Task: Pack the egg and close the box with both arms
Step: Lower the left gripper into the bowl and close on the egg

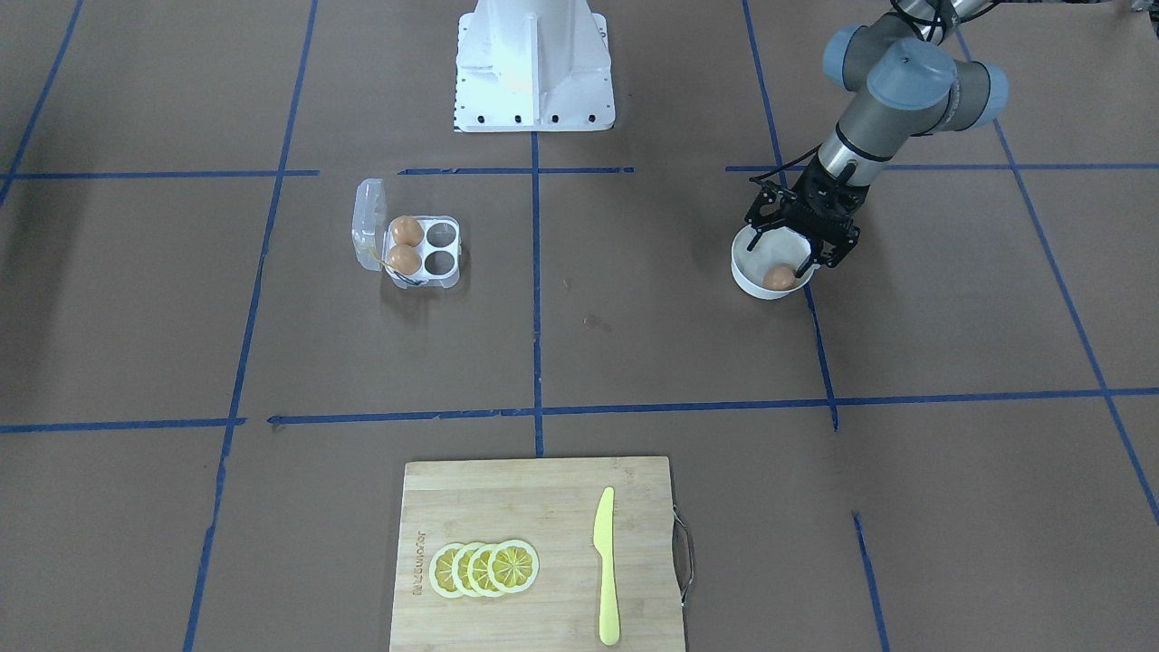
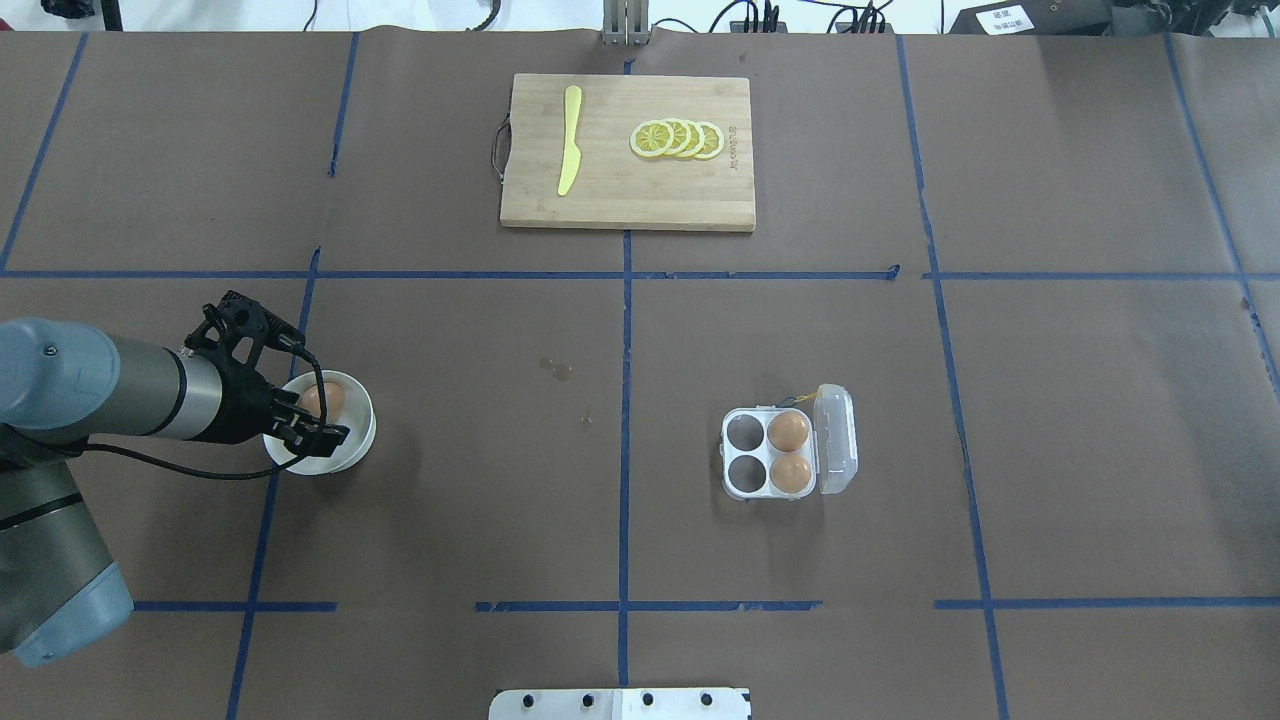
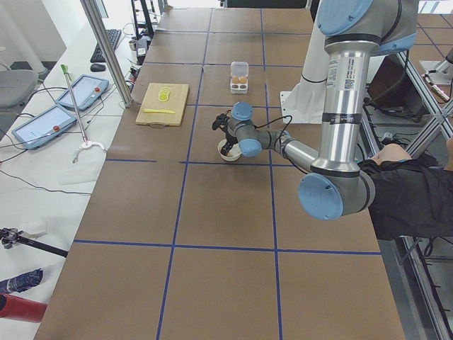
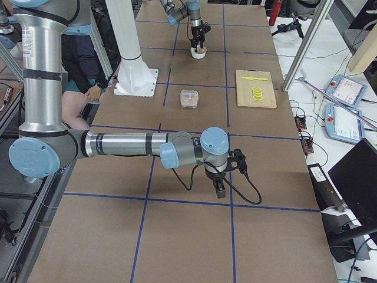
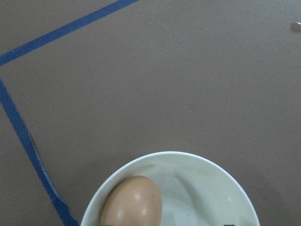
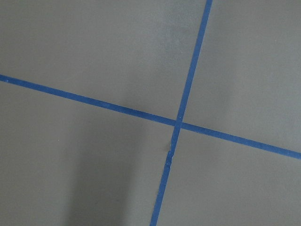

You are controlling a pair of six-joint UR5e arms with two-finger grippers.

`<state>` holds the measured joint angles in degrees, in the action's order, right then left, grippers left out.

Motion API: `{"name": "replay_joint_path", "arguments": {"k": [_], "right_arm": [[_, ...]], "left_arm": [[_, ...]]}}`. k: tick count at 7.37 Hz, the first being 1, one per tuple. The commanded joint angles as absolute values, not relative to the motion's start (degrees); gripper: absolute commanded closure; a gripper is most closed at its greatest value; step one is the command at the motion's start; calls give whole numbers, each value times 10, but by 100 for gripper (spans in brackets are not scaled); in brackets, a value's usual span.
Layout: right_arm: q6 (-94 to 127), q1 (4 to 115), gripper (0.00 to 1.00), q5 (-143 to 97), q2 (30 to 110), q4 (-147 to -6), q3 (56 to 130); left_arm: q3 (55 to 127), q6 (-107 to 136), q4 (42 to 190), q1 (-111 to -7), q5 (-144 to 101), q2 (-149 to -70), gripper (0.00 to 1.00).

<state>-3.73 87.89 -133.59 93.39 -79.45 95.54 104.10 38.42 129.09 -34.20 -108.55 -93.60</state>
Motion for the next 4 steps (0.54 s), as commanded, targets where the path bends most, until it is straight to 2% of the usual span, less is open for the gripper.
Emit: {"name": "replay_joint_path", "arguments": {"k": [1, 4], "right_arm": [[-37, 879, 0, -1335, 934, -795, 955], [-37, 879, 0, -1335, 934, -795, 955]], "left_arm": [[1036, 384, 1291, -341, -1085, -937, 20], [1028, 384, 1291, -341, -1085, -945, 20]]}}
